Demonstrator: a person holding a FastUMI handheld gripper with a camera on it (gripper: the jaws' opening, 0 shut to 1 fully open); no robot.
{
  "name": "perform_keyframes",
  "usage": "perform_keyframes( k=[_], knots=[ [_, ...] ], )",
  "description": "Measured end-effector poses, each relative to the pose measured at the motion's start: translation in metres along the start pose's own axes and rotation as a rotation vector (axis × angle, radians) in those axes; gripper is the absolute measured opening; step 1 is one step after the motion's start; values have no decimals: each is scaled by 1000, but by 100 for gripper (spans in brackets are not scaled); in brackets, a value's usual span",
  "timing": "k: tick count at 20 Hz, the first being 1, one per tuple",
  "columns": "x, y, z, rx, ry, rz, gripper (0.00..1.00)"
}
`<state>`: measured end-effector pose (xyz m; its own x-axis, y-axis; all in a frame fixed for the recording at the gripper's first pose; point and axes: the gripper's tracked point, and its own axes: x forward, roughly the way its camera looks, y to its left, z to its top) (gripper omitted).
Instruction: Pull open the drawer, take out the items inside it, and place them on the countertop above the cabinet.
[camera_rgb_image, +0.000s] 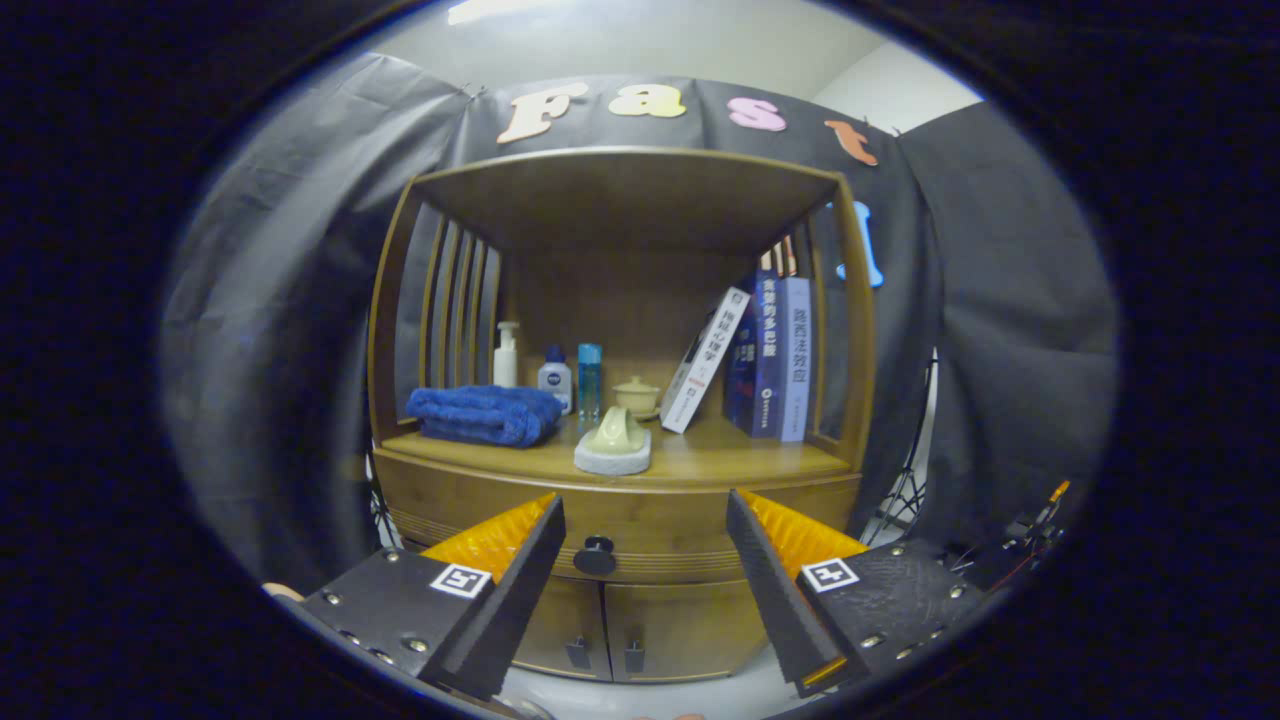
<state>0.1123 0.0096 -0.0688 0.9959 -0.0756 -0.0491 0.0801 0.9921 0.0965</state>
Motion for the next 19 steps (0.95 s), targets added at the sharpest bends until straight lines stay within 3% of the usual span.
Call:
perform_keyframes(
  k=[10,19],
  knots=[
    [-102,-126,43,22,-68,-196,97],
    [-125,-163,70,-35,-114,-242,98]
  ],
)
